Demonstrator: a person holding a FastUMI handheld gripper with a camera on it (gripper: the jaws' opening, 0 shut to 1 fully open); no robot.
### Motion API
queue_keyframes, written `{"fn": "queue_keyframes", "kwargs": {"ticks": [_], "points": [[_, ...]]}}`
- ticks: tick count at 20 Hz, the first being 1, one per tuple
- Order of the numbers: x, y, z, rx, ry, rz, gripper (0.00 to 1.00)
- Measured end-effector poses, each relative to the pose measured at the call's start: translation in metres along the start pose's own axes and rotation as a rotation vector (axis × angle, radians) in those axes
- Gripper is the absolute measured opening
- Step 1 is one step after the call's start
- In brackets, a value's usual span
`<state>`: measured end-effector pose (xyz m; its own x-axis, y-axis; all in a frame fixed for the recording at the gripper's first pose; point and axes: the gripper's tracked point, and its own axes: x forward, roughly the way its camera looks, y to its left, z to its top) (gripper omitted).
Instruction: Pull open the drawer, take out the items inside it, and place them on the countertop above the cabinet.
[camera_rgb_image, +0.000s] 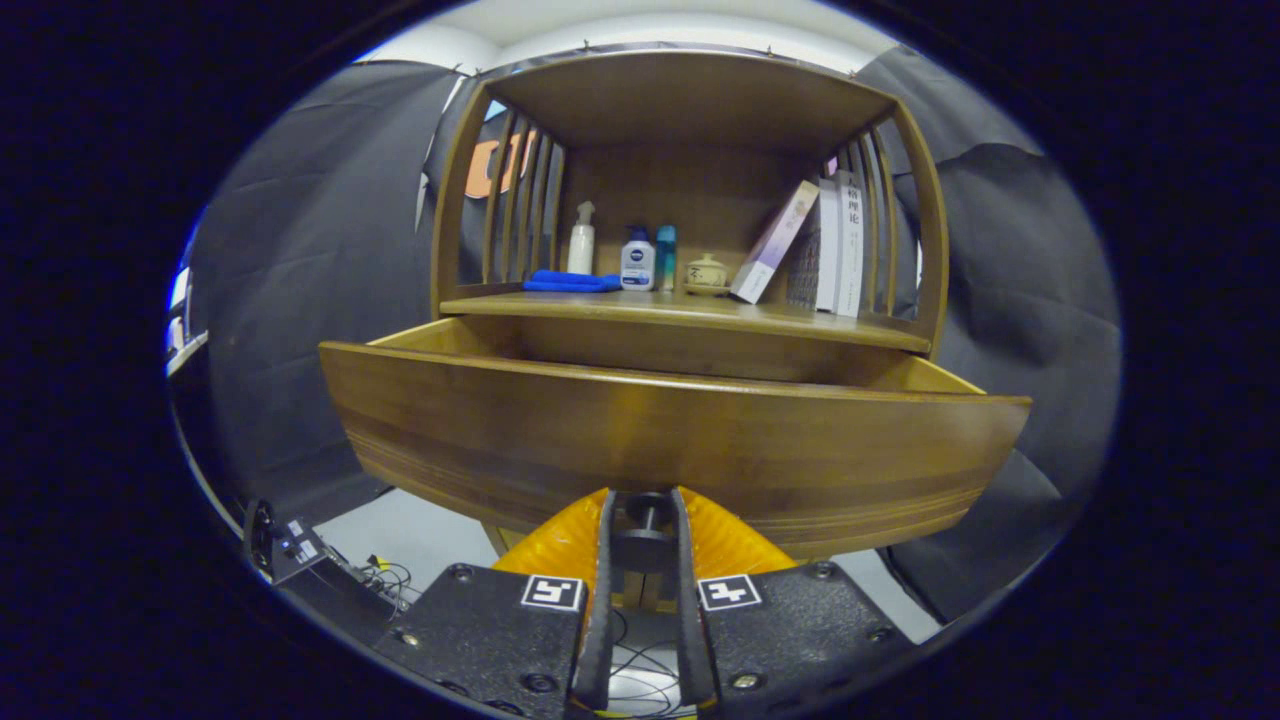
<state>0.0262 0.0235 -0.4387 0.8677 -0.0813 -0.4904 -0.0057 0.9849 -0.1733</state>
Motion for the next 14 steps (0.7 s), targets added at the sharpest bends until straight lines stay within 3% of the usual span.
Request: {"fn": "queue_keyframes", "kwargs": {"ticks": [1, 4, 6, 11, 14], "points": [[-0.004, 0.000, 0.007, -0.017, -0.030, 0.002, 0.29], [-0.018, 0.003, 0.003, -0.104, -0.075, -0.016, 0.15], [-0.022, 0.005, 0.003, -0.156, -0.096, 0.004, 0.15], [-0.027, 0.006, 0.002, -0.022, -0.017, 0.048, 0.16], [-0.033, 0.008, 0.008, 0.029, 0.028, 0.084, 0.23]]}}
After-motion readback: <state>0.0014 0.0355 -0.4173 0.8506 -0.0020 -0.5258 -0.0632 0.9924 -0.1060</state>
